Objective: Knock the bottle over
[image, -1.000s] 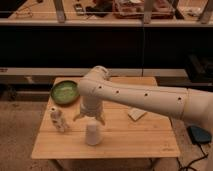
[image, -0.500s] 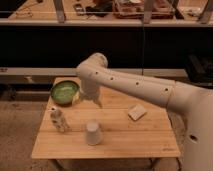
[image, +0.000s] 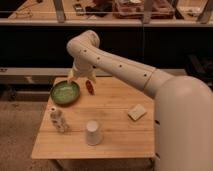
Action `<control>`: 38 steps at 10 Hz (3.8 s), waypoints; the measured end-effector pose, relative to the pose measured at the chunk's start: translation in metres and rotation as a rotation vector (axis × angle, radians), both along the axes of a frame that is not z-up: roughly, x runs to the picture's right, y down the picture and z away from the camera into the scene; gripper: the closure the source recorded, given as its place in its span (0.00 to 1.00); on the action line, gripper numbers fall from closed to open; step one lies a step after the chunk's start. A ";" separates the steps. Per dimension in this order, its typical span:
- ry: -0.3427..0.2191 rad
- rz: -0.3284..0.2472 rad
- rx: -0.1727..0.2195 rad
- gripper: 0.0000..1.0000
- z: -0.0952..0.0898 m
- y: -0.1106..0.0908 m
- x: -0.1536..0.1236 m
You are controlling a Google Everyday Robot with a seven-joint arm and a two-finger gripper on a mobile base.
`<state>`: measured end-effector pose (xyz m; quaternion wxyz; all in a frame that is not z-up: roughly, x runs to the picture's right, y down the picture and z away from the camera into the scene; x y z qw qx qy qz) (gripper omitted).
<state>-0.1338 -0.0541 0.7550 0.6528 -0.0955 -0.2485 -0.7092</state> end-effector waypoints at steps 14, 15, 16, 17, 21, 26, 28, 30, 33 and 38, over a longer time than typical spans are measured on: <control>-0.295 -0.309 -0.125 0.62 0.043 0.013 -0.114; -0.338 -0.322 -0.132 0.70 0.042 0.017 -0.126; -0.391 -0.335 -0.129 0.80 0.039 0.020 -0.140; -0.452 -0.366 -0.114 0.92 0.034 0.026 -0.156; -0.524 -0.525 -0.060 1.00 0.008 0.058 -0.192; -0.627 -0.598 0.026 1.00 -0.054 0.100 -0.241; -0.630 -0.600 0.027 1.00 -0.056 0.102 -0.242; -0.629 -0.601 0.026 1.00 -0.056 0.102 -0.242; -0.657 -0.664 0.027 1.00 -0.056 0.127 -0.247; -0.749 -0.762 -0.008 1.00 -0.071 0.197 -0.264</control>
